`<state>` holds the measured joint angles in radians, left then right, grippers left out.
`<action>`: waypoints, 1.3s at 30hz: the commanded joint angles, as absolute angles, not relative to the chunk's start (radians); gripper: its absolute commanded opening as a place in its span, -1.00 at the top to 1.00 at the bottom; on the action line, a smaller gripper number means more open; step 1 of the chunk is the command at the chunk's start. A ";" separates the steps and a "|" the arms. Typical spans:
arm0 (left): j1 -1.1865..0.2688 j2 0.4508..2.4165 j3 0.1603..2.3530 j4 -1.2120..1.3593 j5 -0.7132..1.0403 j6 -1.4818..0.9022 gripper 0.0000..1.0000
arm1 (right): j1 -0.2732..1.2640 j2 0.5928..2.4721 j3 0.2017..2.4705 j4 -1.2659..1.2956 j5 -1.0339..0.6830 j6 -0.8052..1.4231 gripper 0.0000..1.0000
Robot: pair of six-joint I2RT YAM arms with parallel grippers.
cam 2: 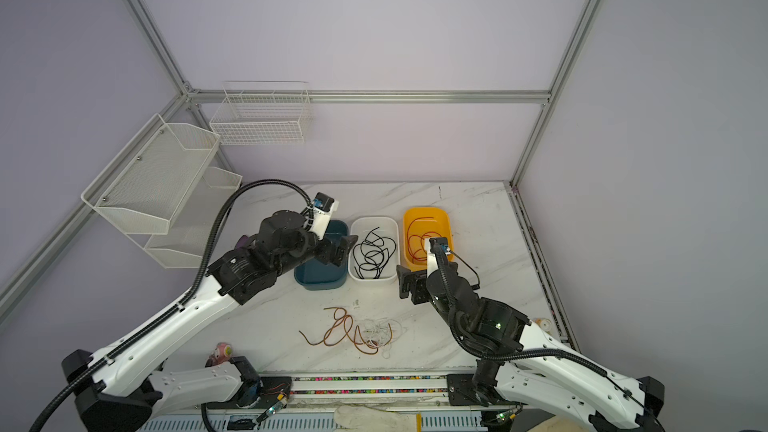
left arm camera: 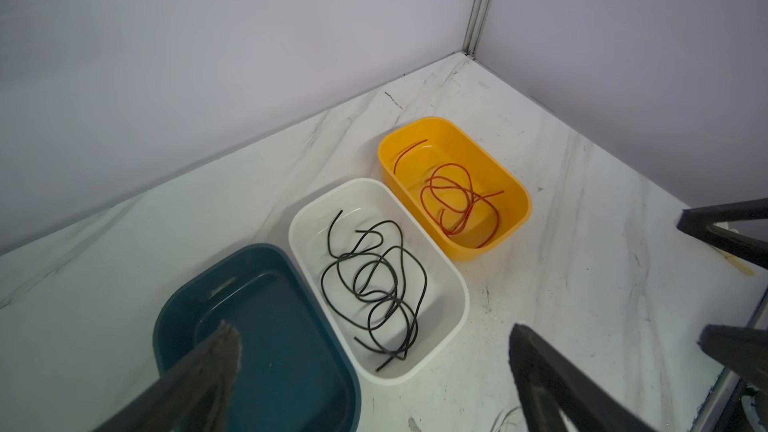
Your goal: Untangle the cables
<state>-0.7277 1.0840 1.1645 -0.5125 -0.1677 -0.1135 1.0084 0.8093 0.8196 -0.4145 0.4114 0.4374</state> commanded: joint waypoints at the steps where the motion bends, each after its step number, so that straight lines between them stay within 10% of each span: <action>1: -0.729 0.941 1.022 -0.494 -0.272 -0.082 -1.00 | 1.007 0.883 0.804 -0.362 0.220 0.491 -0.95; 39: -0.726 0.791 0.788 -0.584 -0.278 -0.055 -1.00 | 1.378 1.206 0.698 -0.294 0.246 0.799 -0.11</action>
<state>-0.7277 0.7948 0.7963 -0.5980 -0.2916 -0.0822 1.3643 1.1919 0.6968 -0.2806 0.2073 0.7731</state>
